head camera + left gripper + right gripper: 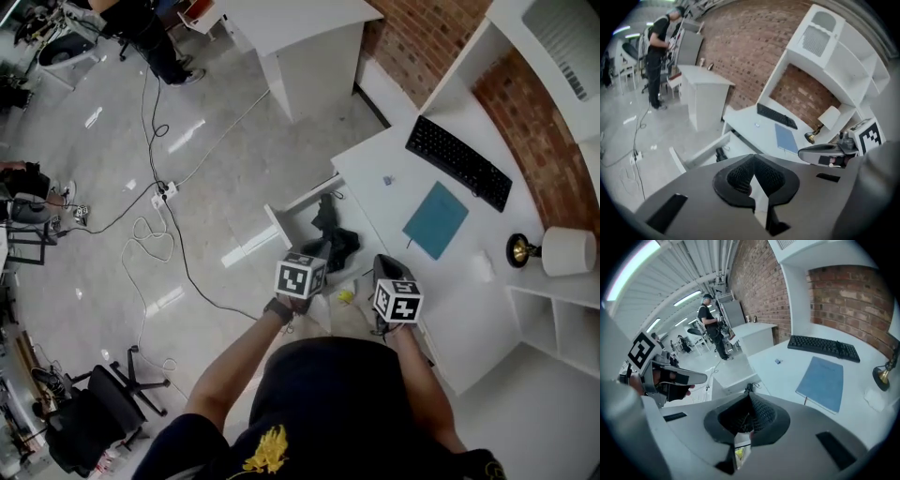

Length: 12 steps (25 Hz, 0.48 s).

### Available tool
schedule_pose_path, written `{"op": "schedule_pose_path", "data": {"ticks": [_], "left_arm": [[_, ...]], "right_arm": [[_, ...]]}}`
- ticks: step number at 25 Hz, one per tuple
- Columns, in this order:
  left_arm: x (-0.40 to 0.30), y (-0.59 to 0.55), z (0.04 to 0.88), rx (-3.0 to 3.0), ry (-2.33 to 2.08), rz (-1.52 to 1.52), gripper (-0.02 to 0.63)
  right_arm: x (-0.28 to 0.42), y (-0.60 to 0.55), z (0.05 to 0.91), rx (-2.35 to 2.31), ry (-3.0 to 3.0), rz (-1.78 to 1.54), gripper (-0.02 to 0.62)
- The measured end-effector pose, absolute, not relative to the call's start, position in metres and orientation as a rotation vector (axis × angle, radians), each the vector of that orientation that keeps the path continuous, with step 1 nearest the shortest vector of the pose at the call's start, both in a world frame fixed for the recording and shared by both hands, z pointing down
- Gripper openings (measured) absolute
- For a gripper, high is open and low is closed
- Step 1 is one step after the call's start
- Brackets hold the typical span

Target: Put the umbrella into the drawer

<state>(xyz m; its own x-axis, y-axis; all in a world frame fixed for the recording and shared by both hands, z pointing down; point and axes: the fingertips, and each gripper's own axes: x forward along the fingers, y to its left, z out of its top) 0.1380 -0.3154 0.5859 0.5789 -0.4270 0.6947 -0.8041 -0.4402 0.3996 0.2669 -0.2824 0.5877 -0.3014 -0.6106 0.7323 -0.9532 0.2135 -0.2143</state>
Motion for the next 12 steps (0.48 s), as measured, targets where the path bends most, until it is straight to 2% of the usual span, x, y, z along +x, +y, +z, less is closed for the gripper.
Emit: {"op": "schedule_pose_path", "data": {"ticks": [7, 12], "left_arm": [[0.086, -0.292, 0.481, 2.441, -1.209, 0.653, 0.018], [0.051, -0.314, 0.448, 2.477, -1.429, 0.606, 0.018]], "right_arm": [[0.249, -0.307, 0.501, 1.506, -2.159, 0.662, -0.002], [0.254, -0.320, 0.455, 1.581, -2.233, 0.459, -0.002]]}}
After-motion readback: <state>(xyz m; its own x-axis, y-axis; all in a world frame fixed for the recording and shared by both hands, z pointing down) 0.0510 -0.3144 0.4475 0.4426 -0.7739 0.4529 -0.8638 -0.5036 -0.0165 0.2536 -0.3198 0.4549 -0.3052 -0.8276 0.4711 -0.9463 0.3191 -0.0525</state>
